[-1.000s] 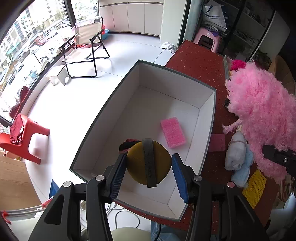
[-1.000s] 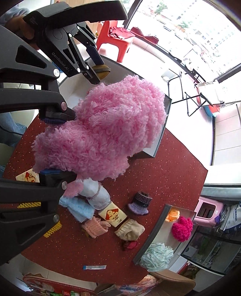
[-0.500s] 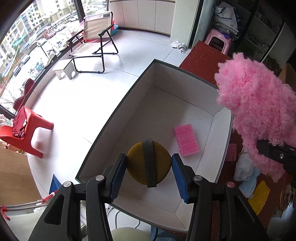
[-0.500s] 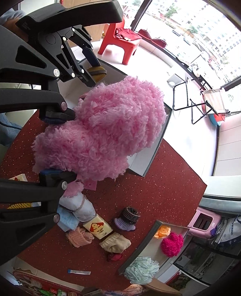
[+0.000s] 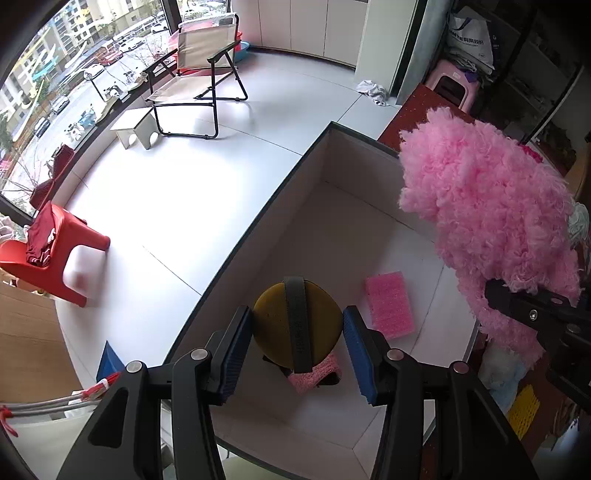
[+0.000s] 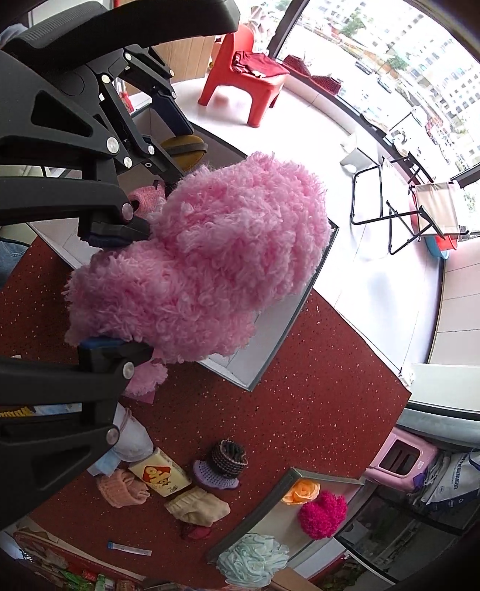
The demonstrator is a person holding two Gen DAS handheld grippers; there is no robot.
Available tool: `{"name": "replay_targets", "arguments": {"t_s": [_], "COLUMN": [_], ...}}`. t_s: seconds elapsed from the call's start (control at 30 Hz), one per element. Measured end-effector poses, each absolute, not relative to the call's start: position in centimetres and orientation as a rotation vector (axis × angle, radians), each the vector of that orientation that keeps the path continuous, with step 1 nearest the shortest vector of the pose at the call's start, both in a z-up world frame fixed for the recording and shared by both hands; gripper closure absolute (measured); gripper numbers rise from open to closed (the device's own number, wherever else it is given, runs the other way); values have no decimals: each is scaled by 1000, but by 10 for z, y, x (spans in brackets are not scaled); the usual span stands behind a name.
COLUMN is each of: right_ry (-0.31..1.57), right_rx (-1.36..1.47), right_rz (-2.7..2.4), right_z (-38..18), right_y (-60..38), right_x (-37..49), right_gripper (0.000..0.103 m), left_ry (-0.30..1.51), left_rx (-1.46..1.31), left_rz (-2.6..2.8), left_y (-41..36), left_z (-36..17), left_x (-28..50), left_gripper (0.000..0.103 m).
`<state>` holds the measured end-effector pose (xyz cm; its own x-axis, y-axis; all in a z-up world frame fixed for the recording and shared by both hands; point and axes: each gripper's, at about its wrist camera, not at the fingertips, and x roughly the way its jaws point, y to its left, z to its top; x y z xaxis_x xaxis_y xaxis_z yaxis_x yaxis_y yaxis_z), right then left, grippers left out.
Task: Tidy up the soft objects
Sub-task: 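Carry the yellow pad and pink fluffy toy over the box with both tools, then open the right tool to drop the fluffy toy while the left tool releases the yellow pad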
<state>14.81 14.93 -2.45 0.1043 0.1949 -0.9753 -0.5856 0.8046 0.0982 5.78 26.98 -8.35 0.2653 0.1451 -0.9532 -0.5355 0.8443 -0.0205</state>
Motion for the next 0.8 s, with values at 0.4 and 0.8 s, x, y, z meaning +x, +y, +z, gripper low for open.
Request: {"name": "replay_targets", "arguments": {"t_s": [0.4, 0.8], "right_ry": [1379, 1389], "right_rx": [-391, -424], "right_rz": [591, 606], "right_z": [-45, -52], "right_y": [169, 187], "right_x": [156, 161], "right_gripper": [64, 64], "left_ry": [1250, 1265], "left_rx": [-387, -388], "left_rz": [478, 484], "left_y": [274, 276], "left_z": [-92, -97], "left_x": [59, 62], "left_gripper": [51, 51]}}
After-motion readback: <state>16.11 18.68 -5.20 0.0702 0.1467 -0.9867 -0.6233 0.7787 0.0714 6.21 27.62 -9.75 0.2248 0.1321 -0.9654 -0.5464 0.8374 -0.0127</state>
